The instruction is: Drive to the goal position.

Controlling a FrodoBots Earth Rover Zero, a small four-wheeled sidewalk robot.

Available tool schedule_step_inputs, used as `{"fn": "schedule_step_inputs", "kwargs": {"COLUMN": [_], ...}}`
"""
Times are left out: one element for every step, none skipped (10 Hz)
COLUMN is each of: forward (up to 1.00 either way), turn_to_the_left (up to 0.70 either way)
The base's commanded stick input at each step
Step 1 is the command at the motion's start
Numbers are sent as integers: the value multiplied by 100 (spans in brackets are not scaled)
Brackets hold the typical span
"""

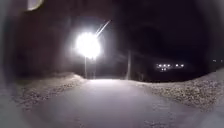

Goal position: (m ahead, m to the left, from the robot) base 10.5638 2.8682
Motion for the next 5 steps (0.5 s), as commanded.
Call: {"fn": "schedule_step_inputs", "kwargs": {"forward": [70,70,70,70,70], "turn_to_the_left": [0,0,0,0,0]}}
